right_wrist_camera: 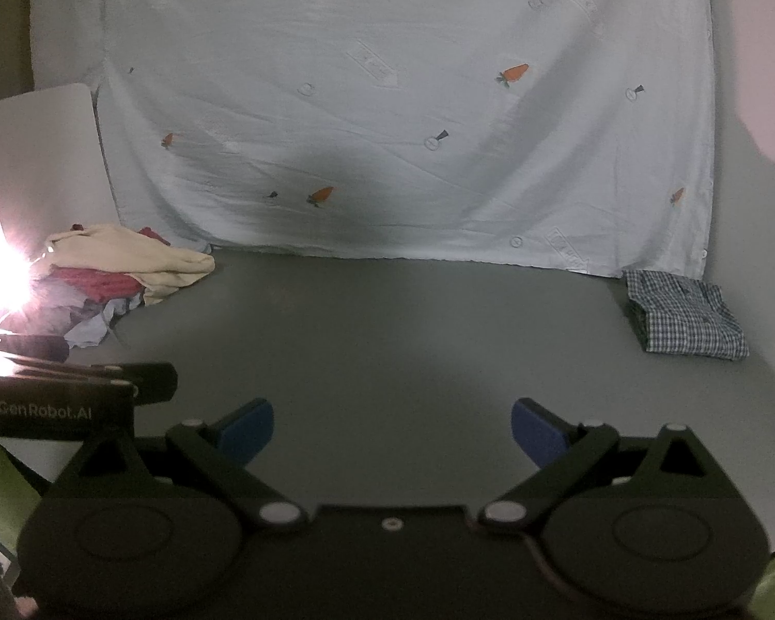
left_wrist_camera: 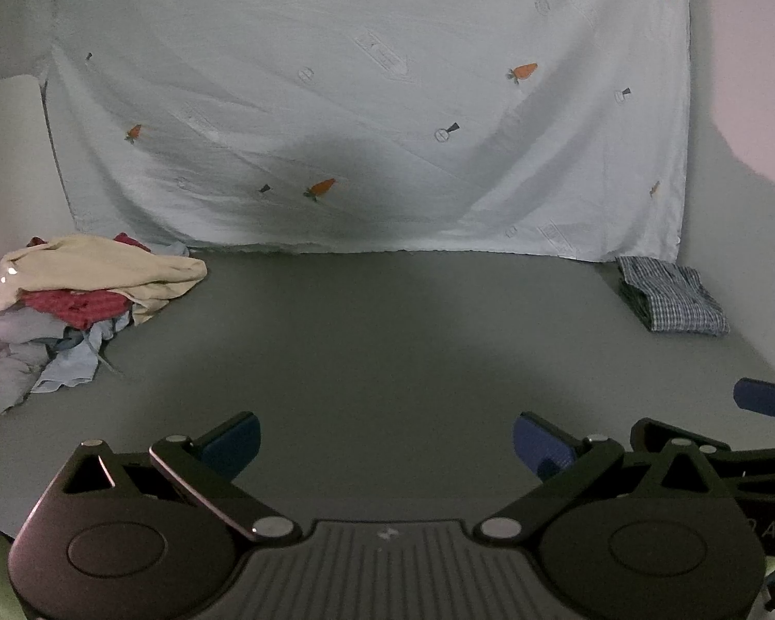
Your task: Fold clothes
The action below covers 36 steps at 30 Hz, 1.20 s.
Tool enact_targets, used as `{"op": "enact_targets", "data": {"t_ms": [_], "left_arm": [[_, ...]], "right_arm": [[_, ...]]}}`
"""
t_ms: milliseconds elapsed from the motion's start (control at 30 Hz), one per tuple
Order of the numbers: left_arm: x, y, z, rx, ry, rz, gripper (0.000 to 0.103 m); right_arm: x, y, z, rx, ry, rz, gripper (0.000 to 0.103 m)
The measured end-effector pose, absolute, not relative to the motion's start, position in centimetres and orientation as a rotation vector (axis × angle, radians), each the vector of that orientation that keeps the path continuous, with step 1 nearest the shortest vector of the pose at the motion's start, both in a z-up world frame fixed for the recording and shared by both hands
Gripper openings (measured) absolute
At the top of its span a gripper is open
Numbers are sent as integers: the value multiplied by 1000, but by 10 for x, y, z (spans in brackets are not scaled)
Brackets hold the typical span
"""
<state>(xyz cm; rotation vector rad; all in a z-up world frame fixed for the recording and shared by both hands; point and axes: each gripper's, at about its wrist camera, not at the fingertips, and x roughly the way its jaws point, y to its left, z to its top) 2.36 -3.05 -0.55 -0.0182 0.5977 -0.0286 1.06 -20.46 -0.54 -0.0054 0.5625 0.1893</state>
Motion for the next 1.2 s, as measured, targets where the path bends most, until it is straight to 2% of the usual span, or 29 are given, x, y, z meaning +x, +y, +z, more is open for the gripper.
{"op": "enact_targets", "data": {"t_ms": [267, 433, 533, 633, 700, 733, 900, 967, 1033, 1200], "left_arm": [[58, -65, -16, -30, 652, -125, 103], [115, -85, -15, -84, 773, -187, 103], [142, -77, -22, -243, 883, -188, 103], [168, -58, -42, -461, 999, -191, 103], [179, -41, -53, -571, 1029, -167, 102], [180, -34, -57, -604, 1033, -150, 102], [174, 13, -55, -577, 993, -27, 101], [173, 40, -52, -591, 948, 27, 101], [176, 71, -50, -603, 910, 69, 100], [208, 169, -46, -568, 818, 173, 98]], "right_arm": [[36, -247, -19, 40, 600, 123, 101], [81, -295, -24, 164, 640, 25, 101], [111, -313, -31, 214, 649, 10, 101], [141, -311, -50, 131, 667, 18, 101], [158, -303, -65, 69, 704, 48, 93], [166, -297, -72, 40, 718, 65, 85], [206, -260, -85, -37, 753, 186, 71], [223, -237, -85, -66, 752, 237, 58], [241, -207, -83, -102, 732, 277, 57], [280, -112, -72, -220, 640, 368, 44]]}}
